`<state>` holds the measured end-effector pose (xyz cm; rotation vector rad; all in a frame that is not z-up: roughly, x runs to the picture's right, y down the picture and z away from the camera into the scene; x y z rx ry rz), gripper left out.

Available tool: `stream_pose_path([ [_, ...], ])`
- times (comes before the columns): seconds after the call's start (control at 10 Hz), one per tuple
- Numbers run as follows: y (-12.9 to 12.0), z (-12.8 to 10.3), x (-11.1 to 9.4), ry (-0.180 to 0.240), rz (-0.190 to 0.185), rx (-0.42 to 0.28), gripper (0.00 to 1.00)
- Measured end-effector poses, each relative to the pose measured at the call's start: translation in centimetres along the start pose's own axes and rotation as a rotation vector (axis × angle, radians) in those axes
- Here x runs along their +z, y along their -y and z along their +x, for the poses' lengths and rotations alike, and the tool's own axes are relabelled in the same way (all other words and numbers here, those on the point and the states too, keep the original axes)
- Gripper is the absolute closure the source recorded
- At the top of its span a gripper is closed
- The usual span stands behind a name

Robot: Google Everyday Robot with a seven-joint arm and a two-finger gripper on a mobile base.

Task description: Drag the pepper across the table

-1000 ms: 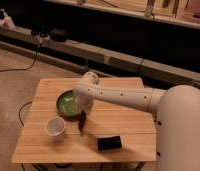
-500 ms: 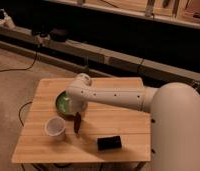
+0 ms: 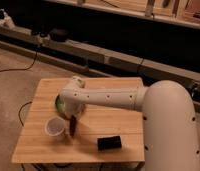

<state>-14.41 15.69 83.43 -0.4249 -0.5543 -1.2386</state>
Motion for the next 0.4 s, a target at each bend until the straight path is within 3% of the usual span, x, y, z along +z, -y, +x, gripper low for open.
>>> stream_pose_path([
  [0.4, 1.3, -1.2, 0.3, 0.012, 0.010, -0.046, 0.74],
])
